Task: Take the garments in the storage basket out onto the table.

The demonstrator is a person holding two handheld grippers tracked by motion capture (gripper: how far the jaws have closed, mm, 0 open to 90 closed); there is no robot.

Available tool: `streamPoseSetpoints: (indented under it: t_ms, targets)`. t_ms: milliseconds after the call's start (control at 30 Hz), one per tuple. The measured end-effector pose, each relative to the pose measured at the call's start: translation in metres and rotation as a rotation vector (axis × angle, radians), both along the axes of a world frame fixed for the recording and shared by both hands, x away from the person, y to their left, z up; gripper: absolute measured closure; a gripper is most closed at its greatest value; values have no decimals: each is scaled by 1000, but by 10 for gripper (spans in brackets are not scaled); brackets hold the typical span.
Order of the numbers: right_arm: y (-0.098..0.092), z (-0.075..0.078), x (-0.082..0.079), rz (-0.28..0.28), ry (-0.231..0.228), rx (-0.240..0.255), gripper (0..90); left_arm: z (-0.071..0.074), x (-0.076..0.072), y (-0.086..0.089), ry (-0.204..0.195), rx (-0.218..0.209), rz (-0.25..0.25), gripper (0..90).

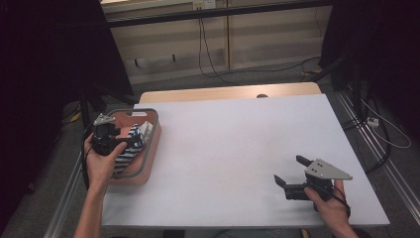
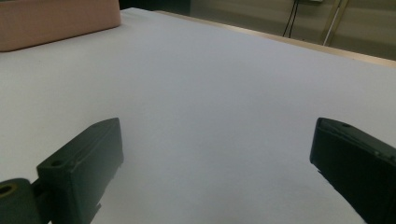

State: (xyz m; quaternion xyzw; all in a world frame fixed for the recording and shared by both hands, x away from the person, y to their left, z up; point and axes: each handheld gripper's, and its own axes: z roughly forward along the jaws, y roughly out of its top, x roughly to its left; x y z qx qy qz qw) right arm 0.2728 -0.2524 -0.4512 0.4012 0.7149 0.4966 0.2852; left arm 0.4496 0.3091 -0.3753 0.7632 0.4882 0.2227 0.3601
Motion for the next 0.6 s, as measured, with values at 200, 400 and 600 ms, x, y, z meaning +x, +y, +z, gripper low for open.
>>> streamPoseSetpoints:
  t_ms: [200, 400, 600]
  targets:
    - [1, 0, 0, 4, 3, -3, 23, -8, 11, -2, 28, 55, 32, 130]
    - [0, 0, -1, 5, 0, -3, 23, -19, 20, -6, 79, 92, 42, 100]
    - [1, 0, -1, 5, -1, -7, 23, -30, 27, -10, 140, 149, 66, 85]
